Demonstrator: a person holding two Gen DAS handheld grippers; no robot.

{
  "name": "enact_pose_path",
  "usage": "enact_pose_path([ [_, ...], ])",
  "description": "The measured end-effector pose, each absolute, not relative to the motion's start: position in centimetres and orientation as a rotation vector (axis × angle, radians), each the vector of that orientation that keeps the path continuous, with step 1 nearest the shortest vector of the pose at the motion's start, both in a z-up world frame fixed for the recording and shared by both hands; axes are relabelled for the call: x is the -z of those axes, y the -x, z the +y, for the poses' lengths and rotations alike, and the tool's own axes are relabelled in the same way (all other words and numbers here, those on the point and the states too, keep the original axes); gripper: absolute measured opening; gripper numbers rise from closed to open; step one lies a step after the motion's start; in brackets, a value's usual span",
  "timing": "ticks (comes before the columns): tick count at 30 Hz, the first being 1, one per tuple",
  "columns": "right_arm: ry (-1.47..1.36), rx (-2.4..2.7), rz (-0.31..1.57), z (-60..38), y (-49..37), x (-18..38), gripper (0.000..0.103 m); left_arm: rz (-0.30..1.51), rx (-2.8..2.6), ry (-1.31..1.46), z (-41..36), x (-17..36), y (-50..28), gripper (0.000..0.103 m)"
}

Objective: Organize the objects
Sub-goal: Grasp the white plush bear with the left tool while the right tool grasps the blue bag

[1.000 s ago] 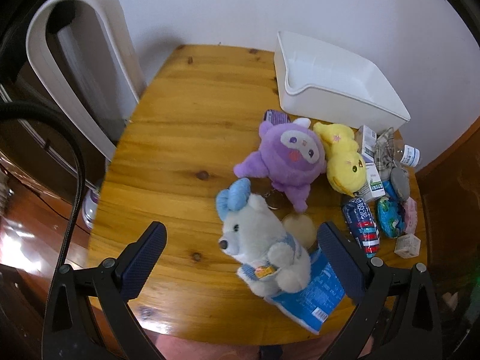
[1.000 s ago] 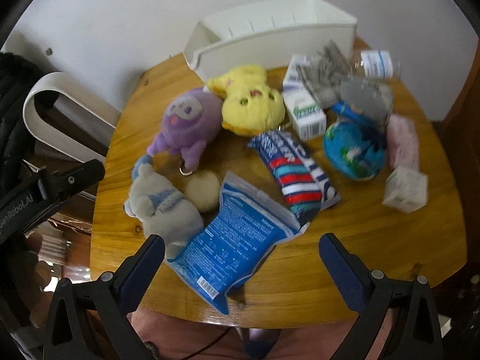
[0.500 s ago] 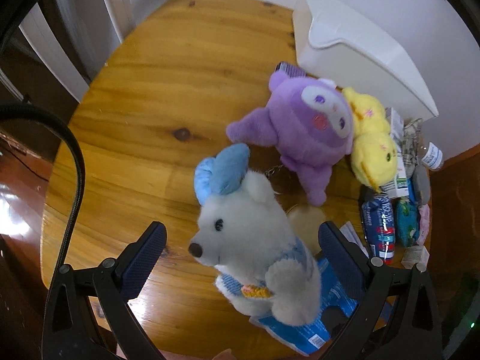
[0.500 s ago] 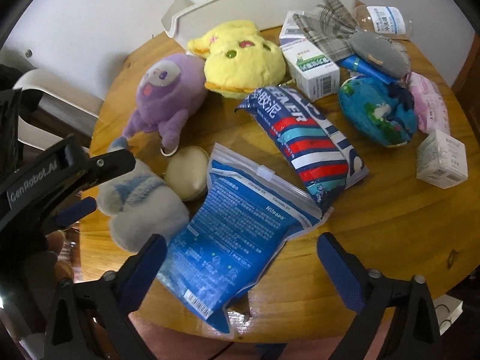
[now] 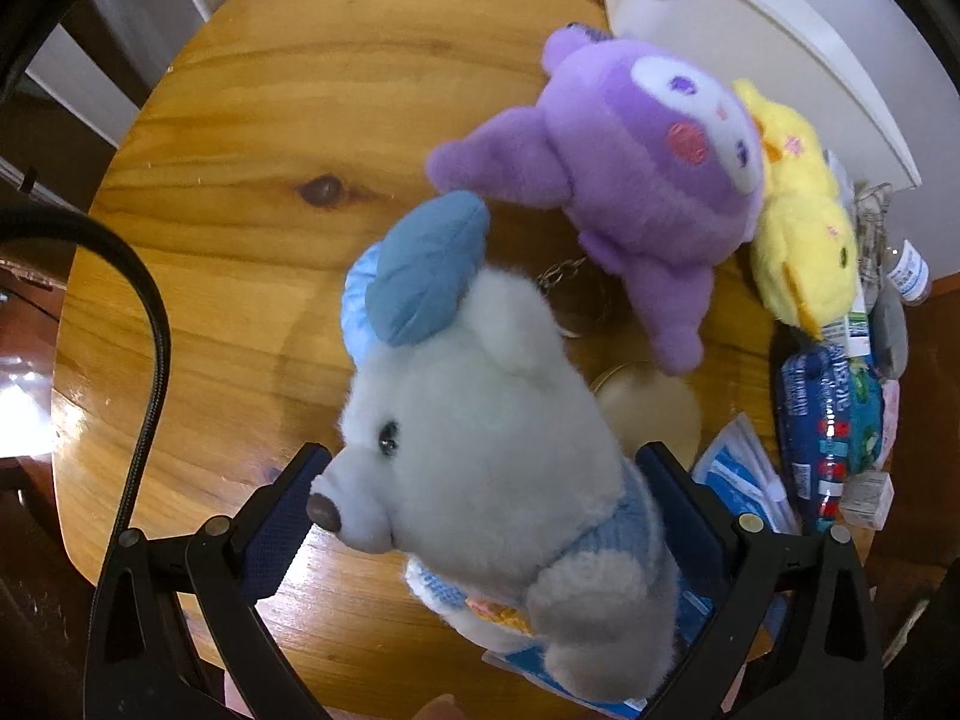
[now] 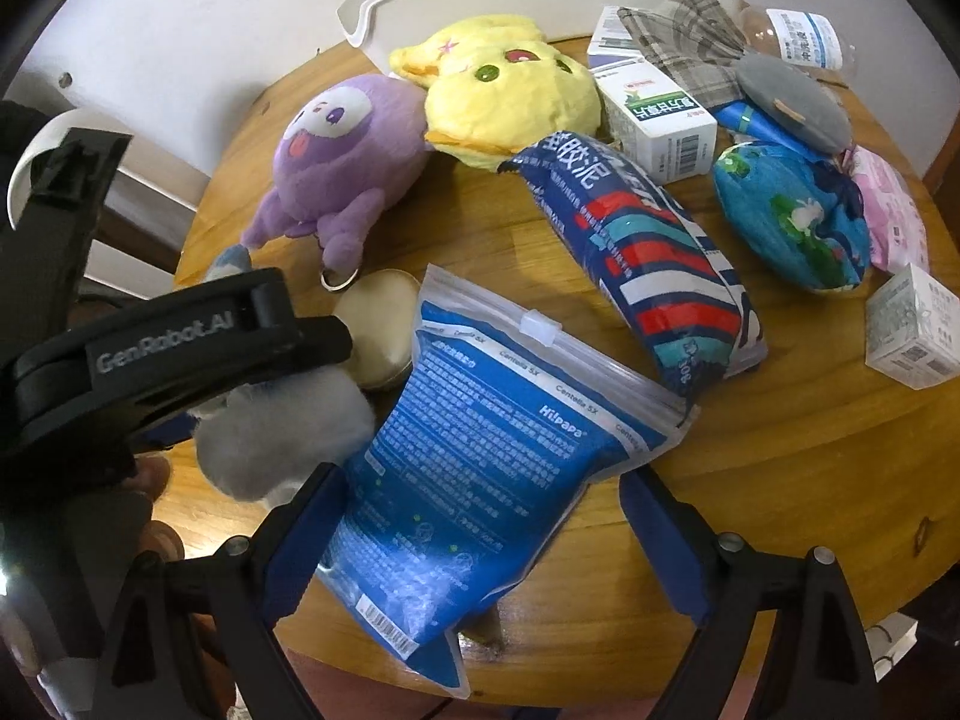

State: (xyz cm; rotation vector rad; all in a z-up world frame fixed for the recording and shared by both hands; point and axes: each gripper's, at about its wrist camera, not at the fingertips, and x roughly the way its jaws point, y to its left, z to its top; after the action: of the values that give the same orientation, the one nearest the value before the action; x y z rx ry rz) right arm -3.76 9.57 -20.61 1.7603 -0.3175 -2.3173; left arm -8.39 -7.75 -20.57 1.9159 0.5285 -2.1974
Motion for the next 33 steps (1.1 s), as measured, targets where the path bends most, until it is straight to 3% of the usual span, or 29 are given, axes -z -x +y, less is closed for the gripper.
enact_pose_path([
  [14, -1.732, 2.293, -0.335, 9.3, 3.9, 20.6, 0.086, 0.577, 2.164, -1.922, -8.3, 20.6, 7.3, 0.1],
  [20, -1.705, 2.274, -0.371, 9.4, 3.9, 20.7, 0.07, 0.59, 2.16, -1.923, -8.3, 20.3, 7.0, 0.1],
  [23, -1.695, 2.262, -0.393, 10.3, 3.5, 20.5, 0.063, 0.597, 2.209, -1.92, -8.0, 19.7, 6.7, 0.087],
  [24, -1.69, 2.26, -0.399, 10.7, 3.1, 20.3, 0.06, 0.604, 2.229, -1.922, -7.8, 19.4, 6.6, 0.077],
  [33, -1.657, 2.261, -0.439, 10.4, 2.7, 20.0, 0.054, 0.575, 2.247, -1.894, -7.9, 18.5, 4.8, 0.069],
])
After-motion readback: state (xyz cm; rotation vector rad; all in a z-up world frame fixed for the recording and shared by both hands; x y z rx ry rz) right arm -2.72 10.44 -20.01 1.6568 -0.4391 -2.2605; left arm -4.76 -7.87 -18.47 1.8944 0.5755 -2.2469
